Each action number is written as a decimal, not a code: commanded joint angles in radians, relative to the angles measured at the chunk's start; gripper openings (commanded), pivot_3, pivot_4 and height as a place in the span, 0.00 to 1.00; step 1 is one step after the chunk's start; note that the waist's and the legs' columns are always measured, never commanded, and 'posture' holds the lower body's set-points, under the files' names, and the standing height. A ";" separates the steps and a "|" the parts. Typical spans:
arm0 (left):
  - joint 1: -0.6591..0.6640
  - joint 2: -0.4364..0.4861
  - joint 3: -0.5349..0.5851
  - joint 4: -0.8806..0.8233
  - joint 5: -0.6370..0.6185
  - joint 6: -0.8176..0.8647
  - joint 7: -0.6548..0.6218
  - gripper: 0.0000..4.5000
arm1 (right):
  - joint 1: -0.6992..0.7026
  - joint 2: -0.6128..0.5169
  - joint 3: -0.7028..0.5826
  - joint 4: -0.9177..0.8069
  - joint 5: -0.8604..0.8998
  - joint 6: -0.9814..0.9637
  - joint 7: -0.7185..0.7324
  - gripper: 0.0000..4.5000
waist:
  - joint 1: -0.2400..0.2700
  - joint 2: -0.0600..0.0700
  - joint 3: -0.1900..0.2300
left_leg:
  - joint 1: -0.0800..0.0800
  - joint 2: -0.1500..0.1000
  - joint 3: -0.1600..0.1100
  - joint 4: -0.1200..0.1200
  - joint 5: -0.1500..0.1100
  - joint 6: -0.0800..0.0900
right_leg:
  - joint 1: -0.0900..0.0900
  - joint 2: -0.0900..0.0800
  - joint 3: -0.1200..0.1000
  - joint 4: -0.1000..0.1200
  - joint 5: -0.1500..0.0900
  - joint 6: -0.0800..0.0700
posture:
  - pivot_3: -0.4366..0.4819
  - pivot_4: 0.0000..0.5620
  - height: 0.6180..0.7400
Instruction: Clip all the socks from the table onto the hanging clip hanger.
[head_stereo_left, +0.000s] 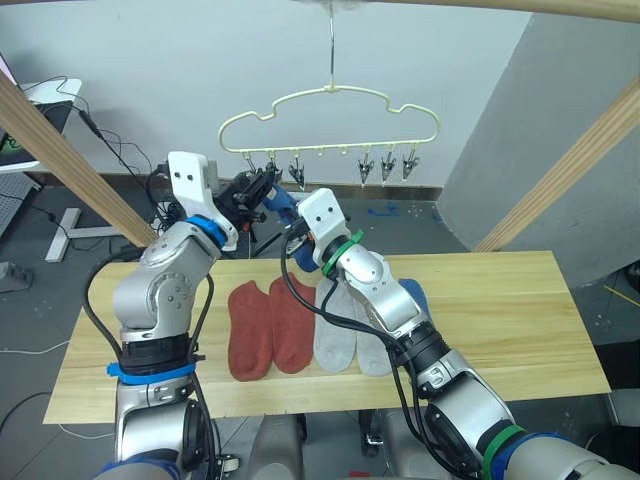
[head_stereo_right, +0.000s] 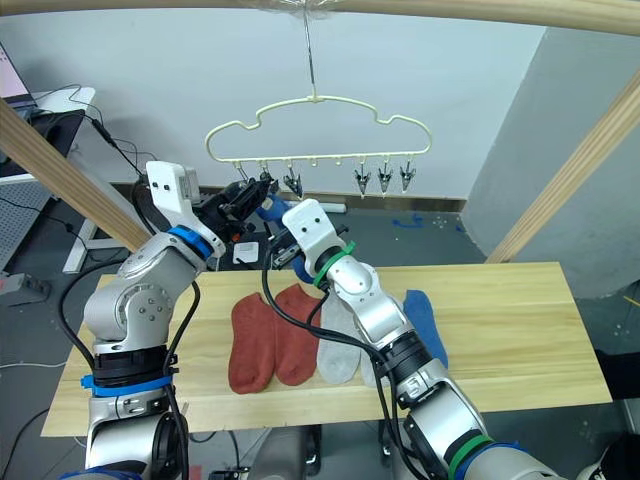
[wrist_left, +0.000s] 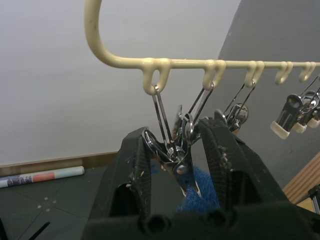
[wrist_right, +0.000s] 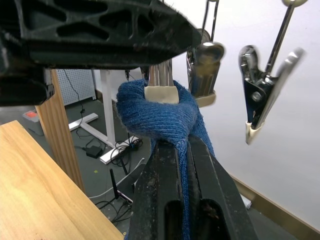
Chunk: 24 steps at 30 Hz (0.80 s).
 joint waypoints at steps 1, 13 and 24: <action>0.010 0.028 0.010 -0.062 -0.004 -0.009 -0.012 0.39 | -0.031 0.089 0.006 -0.035 0.017 -0.014 0.010 0.00 | 0.000 0.000 0.000 | 0.000 0.000 0.000 0.000 0.000 0.000 | 0.000 0.000 0.000 0.000 0.000 0.000 | 0.41 0.44 1.00; 0.194 0.070 -0.095 -0.143 0.207 -0.263 -0.058 0.40 | 0.117 -0.069 0.053 -0.311 -0.036 0.196 0.105 0.38 | 0.004 0.000 0.000 | 0.000 0.000 0.000 -0.001 0.000 0.000 | 0.000 0.000 0.000 -0.001 0.000 0.000 | 0.39 0.46 1.00; 0.196 -0.063 -0.220 -0.021 0.381 -0.519 -0.010 0.40 | 0.288 -0.329 -0.018 -0.829 0.028 0.437 0.261 0.38 | -0.004 -0.001 0.000 | 0.001 0.000 -0.001 0.001 -0.002 0.005 | 0.001 0.000 -0.001 0.001 0.001 -0.001 | 0.32 0.50 1.00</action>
